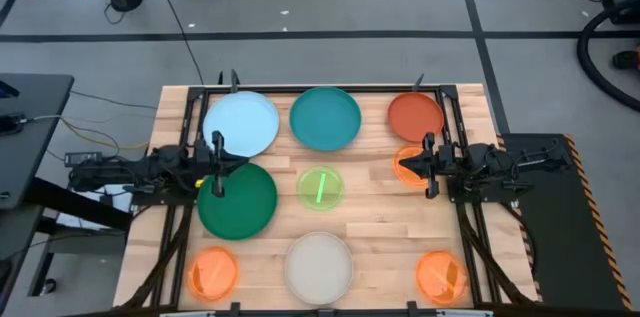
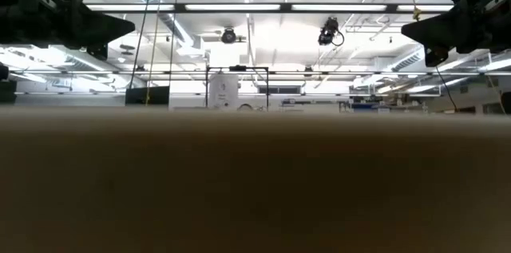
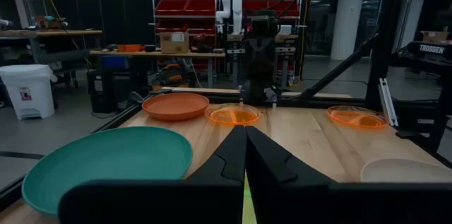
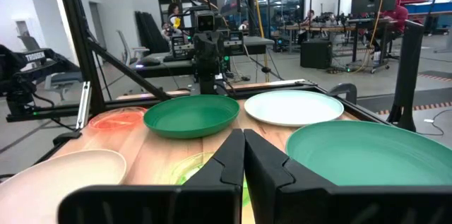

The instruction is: Stack plastic plates

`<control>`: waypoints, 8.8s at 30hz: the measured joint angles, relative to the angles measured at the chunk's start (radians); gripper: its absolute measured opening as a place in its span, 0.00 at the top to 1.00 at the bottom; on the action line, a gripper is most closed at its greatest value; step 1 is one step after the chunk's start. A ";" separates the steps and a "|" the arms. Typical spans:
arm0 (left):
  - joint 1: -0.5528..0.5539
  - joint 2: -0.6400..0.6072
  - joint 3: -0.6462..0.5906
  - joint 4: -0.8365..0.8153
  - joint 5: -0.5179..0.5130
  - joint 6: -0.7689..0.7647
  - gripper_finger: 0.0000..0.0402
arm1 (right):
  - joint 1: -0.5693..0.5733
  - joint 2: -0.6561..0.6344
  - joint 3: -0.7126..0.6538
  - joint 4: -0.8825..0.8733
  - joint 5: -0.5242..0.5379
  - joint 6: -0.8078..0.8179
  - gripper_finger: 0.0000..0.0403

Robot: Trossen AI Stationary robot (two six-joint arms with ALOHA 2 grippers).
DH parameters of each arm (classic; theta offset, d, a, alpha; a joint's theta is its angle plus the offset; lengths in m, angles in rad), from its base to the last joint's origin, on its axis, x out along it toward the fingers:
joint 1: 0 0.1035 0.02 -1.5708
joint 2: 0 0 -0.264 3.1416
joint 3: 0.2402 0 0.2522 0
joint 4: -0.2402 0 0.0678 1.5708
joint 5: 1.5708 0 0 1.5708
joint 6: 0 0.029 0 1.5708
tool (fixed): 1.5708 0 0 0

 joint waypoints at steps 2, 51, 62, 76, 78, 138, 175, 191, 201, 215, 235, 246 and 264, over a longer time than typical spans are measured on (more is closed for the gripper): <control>0.000 0.000 0.000 0.000 0.000 0.000 0.97 | 0.000 0.000 0.000 0.000 0.000 0.000 0.96; 0.000 0.000 0.000 0.000 0.000 0.000 0.97 | -0.015 0.175 0.000 0.529 0.012 -0.069 0.96; 0.000 0.000 0.000 0.000 0.000 0.000 0.97 | -0.018 0.622 0.084 0.647 0.035 -0.065 0.96; 0.000 0.000 0.000 0.000 0.000 0.000 0.97 | -0.093 1.206 0.454 0.609 0.035 -0.116 0.84; 0.000 0.000 0.000 0.000 0.000 0.000 0.97 | -0.111 1.277 0.508 0.555 0.030 -0.100 0.80; 0.012 0.946 0.327 0.530 -0.059 0.105 0.97 | -0.072 1.237 0.836 -0.414 0.035 0.035 0.61; 0.318 1.808 1.161 -0.440 0.141 0.499 0.39 | 0.079 1.238 0.636 -0.204 0.242 0.194 0.61; 0.320 1.914 1.160 -0.408 0.126 0.660 0.49 | 0.079 1.238 0.636 -0.193 0.241 0.194 0.61; 0.321 1.939 1.161 -0.404 0.065 0.654 0.64 | 0.079 1.238 0.636 -0.193 0.238 0.193 0.61; 0.226 1.935 1.159 -0.375 -0.125 0.737 0.91 | 0.079 1.238 0.636 -0.194 0.237 0.190 0.61; 0.011 1.781 1.158 -0.576 -0.383 0.461 0.93 | 0.078 1.238 0.621 -0.172 0.237 0.190 0.61; -0.015 1.619 1.160 -1.099 -0.462 -0.068 0.94 | 0.069 1.238 0.581 -0.101 0.235 0.188 0.61; 0.242 1.632 1.066 -1.020 -0.383 -0.572 0.95 | 0.069 1.238 0.581 0.058 0.235 0.086 0.61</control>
